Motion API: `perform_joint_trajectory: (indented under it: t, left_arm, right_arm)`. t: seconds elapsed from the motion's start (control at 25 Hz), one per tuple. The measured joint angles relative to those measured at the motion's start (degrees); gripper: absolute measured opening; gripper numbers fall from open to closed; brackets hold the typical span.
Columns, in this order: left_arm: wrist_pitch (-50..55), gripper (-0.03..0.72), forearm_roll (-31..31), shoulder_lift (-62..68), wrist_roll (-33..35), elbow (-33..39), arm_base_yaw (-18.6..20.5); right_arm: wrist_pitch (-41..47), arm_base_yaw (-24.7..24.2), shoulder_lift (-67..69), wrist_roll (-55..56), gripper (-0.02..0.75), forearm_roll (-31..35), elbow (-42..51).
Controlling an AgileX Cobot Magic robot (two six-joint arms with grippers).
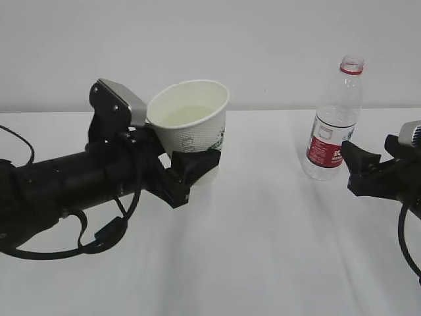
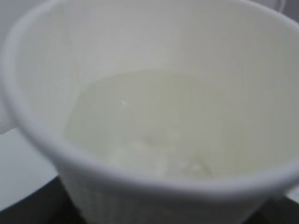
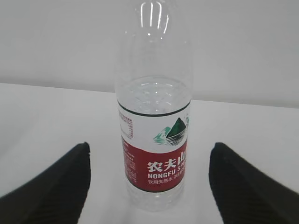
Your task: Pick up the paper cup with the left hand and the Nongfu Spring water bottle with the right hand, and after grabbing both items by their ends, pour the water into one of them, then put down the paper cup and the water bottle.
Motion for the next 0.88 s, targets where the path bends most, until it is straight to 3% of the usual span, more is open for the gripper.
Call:
perform_joint_trajectory:
  t: [0.88]
  left_arm:
    - [-0.3,0.493,0.0,0.0,0.1,0.0,13.2]
  right_arm:
    - [0.0,0.0,0.0,0.0,0.592,0.0,0.0]
